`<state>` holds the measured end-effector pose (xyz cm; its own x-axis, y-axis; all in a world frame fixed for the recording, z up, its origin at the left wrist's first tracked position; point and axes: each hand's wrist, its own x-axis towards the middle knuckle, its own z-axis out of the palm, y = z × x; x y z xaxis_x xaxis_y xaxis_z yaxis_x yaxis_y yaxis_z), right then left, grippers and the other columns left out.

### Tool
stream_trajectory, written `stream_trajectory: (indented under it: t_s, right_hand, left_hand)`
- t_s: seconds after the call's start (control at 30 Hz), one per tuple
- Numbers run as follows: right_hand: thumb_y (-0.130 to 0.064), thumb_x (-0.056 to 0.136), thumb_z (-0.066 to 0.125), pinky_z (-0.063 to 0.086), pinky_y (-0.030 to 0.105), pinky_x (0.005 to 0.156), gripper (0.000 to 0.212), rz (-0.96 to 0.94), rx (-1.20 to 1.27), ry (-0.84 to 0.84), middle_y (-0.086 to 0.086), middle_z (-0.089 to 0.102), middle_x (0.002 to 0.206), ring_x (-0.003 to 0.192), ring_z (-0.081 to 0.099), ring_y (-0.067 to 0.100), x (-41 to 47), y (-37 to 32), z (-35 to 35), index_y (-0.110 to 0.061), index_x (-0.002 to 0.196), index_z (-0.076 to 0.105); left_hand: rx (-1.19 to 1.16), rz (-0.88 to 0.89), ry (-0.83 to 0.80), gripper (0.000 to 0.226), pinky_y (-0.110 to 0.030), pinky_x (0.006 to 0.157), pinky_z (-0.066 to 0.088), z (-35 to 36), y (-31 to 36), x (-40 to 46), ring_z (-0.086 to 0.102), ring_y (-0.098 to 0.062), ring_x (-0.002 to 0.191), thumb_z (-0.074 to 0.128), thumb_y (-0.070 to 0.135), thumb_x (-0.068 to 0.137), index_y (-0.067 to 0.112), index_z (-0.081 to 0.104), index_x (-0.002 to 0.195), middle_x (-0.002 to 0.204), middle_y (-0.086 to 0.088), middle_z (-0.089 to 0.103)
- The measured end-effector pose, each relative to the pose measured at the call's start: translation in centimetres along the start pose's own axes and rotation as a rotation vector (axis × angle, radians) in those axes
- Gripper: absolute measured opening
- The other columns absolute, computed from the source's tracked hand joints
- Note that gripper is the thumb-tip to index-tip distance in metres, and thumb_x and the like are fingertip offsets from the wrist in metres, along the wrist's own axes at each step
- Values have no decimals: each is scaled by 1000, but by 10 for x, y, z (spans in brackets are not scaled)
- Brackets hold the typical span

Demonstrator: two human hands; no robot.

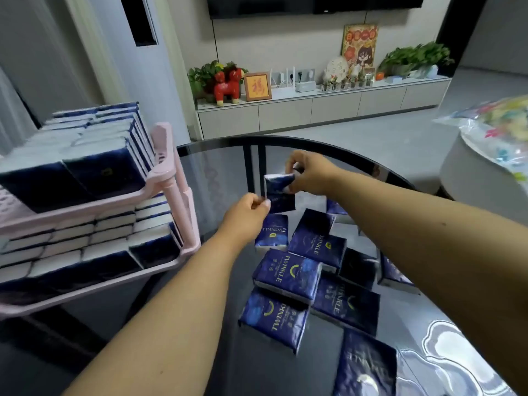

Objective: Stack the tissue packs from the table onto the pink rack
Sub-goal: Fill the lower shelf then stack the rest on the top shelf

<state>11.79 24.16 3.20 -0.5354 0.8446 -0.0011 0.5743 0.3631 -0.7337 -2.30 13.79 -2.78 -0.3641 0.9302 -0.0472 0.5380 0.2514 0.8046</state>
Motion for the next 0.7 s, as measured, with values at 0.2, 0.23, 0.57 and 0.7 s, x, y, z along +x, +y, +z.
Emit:
stream_trajectory:
  t_s: [0.2,0.23,0.57,0.7]
  right_hand:
    - [-3,76,74,36,19,41,31,35,332,191,1,52,67,48,45,10,-67,-24,-32,-19,75,48]
    - [0,77,72,34,17,37,32,44,390,180,1,49,63,43,44,9,-82,-27,-35,-19,74,47]
    - [-5,75,75,40,22,55,26,153,408,101,5,56,75,57,51,13,-199,-29,-4,-17,77,52]
    - [-23,78,76,48,26,65,24,51,286,187,-1,62,90,74,59,17,-220,-34,10,-21,96,60]
  left_hand:
    - [117,67,-25,20,-24,82,39,-10,-13,-40,57,-17,95,58,29,95,12,67,102,110,-3,58]
    - [110,55,-18,19,-25,82,40,-12,-15,-46,58,-18,95,59,29,95,13,67,101,110,-4,59]
    - [-92,23,57,35,-26,95,38,-29,-21,-142,52,-13,114,49,29,100,13,56,130,130,-1,54]
    - [-89,30,74,41,-38,112,35,-31,-25,-179,43,-14,130,42,34,101,17,52,137,144,3,44]
